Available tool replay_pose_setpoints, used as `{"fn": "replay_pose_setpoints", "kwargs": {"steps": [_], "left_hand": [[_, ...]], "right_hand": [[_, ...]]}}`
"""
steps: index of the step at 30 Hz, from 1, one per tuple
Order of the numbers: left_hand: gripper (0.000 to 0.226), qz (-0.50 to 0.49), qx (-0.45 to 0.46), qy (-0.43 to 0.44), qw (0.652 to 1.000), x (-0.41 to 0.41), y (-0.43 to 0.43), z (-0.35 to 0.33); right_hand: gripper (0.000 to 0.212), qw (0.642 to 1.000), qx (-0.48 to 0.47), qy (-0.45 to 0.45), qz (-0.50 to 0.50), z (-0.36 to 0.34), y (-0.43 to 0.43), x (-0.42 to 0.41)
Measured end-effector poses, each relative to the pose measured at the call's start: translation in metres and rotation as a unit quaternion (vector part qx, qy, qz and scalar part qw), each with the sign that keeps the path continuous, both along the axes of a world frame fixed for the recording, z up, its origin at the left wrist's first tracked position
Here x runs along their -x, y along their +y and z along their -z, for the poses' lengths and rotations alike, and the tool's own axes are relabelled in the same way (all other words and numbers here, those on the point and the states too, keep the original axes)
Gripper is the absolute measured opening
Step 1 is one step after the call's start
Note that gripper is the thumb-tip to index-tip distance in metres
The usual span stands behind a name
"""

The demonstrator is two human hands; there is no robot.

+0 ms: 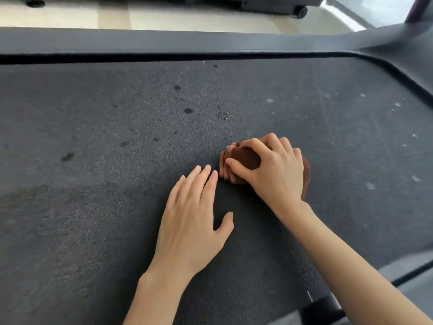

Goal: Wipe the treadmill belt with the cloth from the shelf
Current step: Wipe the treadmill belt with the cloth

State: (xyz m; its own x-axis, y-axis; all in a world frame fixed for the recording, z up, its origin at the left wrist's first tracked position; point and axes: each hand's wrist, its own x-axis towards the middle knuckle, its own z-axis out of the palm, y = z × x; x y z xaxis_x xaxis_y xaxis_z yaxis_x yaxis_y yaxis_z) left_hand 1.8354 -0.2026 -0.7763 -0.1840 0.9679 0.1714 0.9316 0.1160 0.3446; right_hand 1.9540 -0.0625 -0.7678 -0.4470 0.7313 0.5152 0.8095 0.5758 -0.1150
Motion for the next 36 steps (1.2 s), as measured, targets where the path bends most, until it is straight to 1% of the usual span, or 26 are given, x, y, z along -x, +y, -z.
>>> {"fn": "replay_pose_setpoints", "kwargs": {"steps": [3,5,8,11,16,19,23,25,27,29,31,33,36], "left_hand": [[0.071,0.002,0.003,0.002,1.000,0.000,0.000,0.000],[0.070,0.004,0.004,0.004,1.000,-0.001,0.000,-0.001],[0.068,0.006,0.004,0.011,1.000,-0.001,0.000,-0.002],[0.067,0.007,0.006,0.017,1.000,-0.001,0.000,-0.002],[0.067,0.005,0.007,0.020,1.000,-0.002,0.000,-0.002],[0.067,0.003,0.006,0.025,1.000,-0.002,0.000,-0.002],[0.067,0.007,0.007,0.025,1.000,-0.001,0.001,0.000],[0.068,0.007,0.011,0.026,1.000,-0.001,0.000,0.000],[0.068,0.006,0.015,0.025,1.000,0.000,0.000,-0.001],[0.068,0.005,0.016,0.026,1.000,0.000,0.000,-0.001],[0.068,0.005,0.014,0.025,1.000,0.000,0.000,-0.001],[0.068,0.006,0.012,0.025,1.000,0.000,0.001,-0.001],[0.069,0.006,0.009,0.029,1.000,0.000,0.000,0.000]], "right_hand": [[0.047,1.000,0.009,-0.013,0.015,-0.004,0.025,0.008],[0.047,0.998,0.038,-0.021,0.039,-0.008,0.040,0.013],[0.048,0.997,0.053,-0.037,0.038,-0.010,0.041,0.011],[0.048,0.999,0.016,-0.019,0.025,-0.007,0.012,-0.011],[0.042,0.999,0.033,-0.004,0.004,-0.010,-0.056,-0.064],[0.041,0.999,0.042,0.001,-0.006,-0.010,-0.071,-0.079],[0.043,0.999,0.042,-0.004,0.009,-0.010,-0.030,-0.062],[0.047,0.999,0.032,-0.009,0.033,-0.010,0.003,-0.052],[0.050,0.996,0.052,-0.027,0.062,-0.011,0.027,-0.044],[0.050,0.995,0.056,-0.032,0.078,-0.009,0.034,-0.041],[0.050,0.996,0.020,-0.027,0.081,-0.007,0.022,-0.042],[0.048,0.998,0.010,-0.020,0.067,-0.005,-0.002,-0.051],[0.045,1.000,0.016,-0.014,0.008,-0.006,-0.035,-0.074]]}}
